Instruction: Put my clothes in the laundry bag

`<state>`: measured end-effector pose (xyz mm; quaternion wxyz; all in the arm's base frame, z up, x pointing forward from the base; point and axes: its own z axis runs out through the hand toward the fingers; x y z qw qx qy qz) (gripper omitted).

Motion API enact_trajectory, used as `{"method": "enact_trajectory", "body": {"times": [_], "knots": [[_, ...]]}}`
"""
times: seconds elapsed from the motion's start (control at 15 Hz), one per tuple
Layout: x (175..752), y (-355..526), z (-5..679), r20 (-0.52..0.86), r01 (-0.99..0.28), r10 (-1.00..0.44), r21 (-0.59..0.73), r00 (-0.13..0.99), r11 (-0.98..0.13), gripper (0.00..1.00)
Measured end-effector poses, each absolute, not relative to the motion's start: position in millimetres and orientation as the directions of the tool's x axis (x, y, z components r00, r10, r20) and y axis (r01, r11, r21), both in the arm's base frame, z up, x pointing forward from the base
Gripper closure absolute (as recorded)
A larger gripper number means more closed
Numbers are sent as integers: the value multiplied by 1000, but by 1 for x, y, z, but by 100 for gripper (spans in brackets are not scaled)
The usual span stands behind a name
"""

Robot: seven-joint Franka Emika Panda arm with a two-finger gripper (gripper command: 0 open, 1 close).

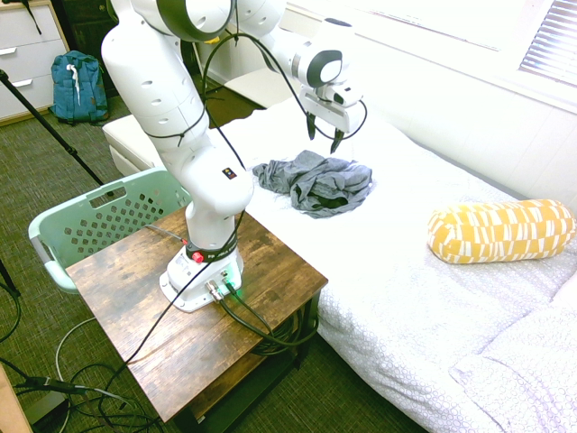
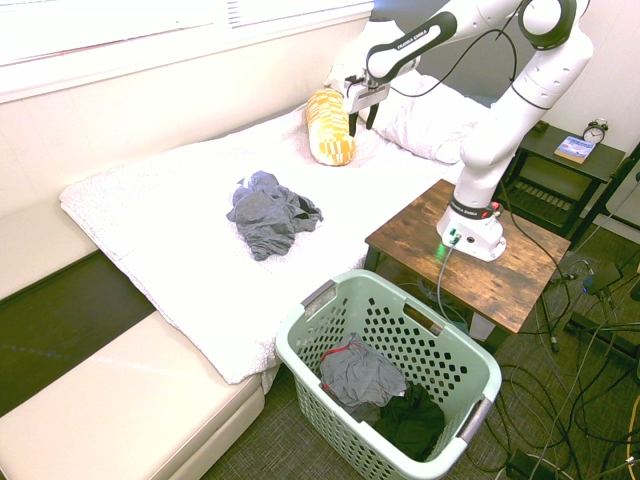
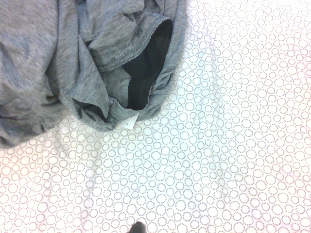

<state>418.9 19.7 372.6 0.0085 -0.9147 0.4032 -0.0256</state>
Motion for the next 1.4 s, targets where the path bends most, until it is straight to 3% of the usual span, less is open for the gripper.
{"method": "enact_trajectory", "body": {"times": [0.47,0.8,1.07,1.4], "knots": [[440,31,380,51,-700,-701,-44,711,-713,0],[520,101,357,39,-668,-669,-29,743,-744,0],[588,170,301,-11,-638,-638,-28,770,-770,0],[640,220,176,-22,-627,-628,49,778,-778,0]]}}
